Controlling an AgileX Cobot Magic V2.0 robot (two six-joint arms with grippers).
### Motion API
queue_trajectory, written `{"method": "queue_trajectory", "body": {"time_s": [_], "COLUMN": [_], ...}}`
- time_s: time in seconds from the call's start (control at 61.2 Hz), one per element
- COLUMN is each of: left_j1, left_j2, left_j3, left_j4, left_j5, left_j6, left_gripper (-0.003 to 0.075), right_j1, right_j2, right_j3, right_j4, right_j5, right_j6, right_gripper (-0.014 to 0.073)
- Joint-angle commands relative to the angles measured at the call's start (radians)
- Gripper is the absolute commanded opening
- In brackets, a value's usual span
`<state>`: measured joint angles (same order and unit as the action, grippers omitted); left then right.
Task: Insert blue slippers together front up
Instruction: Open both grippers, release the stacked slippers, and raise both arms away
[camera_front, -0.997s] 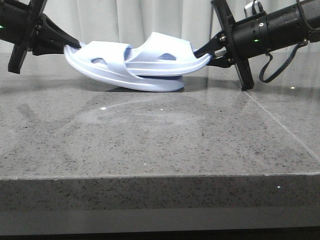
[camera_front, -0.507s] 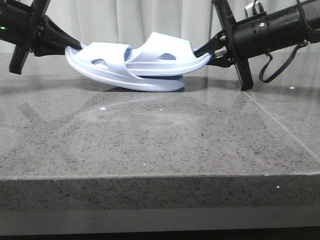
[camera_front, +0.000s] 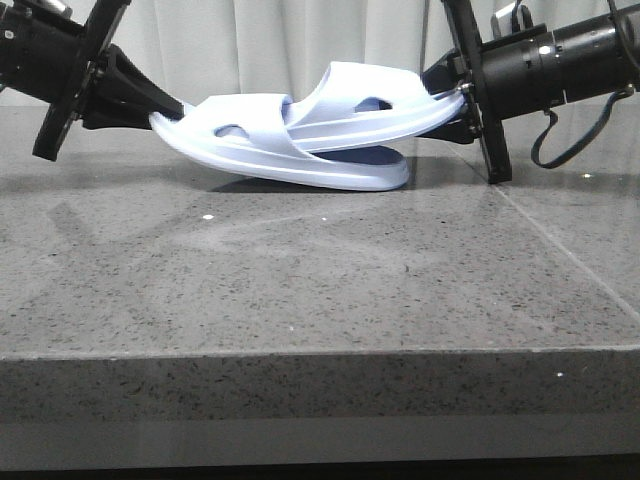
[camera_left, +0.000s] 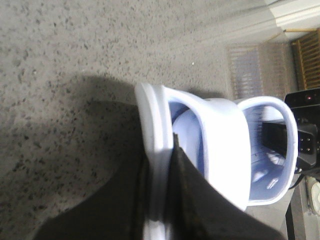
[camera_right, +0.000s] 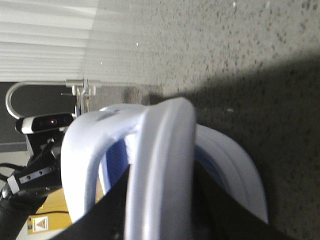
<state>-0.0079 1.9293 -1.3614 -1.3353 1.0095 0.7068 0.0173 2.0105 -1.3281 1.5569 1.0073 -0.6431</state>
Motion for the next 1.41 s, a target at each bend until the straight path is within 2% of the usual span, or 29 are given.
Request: {"method": "queue_trajectory", "body": {"time_s": [0.0,0.18,0.409,0.474,0.572,0.621,0.719,0.801,1.047,1.39], "left_j1": [0.012,0.074,0.113,0.113,0.109,0.109,0.109,0.113,0.155,0.242], "left_j2": [-0.055,-0.055,-0.055,-0.055,-0.055,-0.055,-0.055,-0.055,-0.055,-0.082], "left_j3": [-0.024,-0.024,-0.024,-0.024,-0.024,-0.024,-0.024,-0.024,-0.027,-0.034], "left_j4": [-0.056,-0.047,-0.023,-0.002,0.015,0.020,0.033,0.047,0.067,0.069], "left_j5": [0.091,0.101,0.124,0.126,0.129,0.129,0.132,0.135,0.178,0.219], "left_j6": [-0.006,-0.006,-0.006,-0.006,-0.006,-0.006,-0.006,-0.006,-0.006,0.008], "left_gripper": [-0.0018,-0.0018,0.0003,0.0065,0.0240,0.0344,0.0487,0.0538,0.0548,0.0547], "right_j1": [-0.015,-0.047,-0.080,-0.086,-0.088,-0.088,-0.089,-0.090,-0.101,-0.159], "right_j2": [-0.042,-0.064,-0.085,-0.088,-0.089,-0.089,-0.089,-0.089,-0.109,-0.164], "right_j3": [-0.017,-0.017,-0.017,-0.017,-0.017,-0.017,-0.017,-0.017,-0.023,-0.112], "right_j4": [-0.031,-0.114,-0.124,-0.133,-0.134,-0.136,-0.139,-0.141,-0.148,-0.280], "right_j5": [0.071,0.060,0.051,0.053,0.055,0.056,0.060,0.064,0.064,0.115], "right_j6": [0.007,0.010,0.014,0.014,0.014,0.014,0.014,0.014,0.014,0.058], "right_gripper": [0.0259,0.0261,0.0261,0.0262,0.0272,0.0295,0.0374,0.0428,0.0432,0.0425]}}
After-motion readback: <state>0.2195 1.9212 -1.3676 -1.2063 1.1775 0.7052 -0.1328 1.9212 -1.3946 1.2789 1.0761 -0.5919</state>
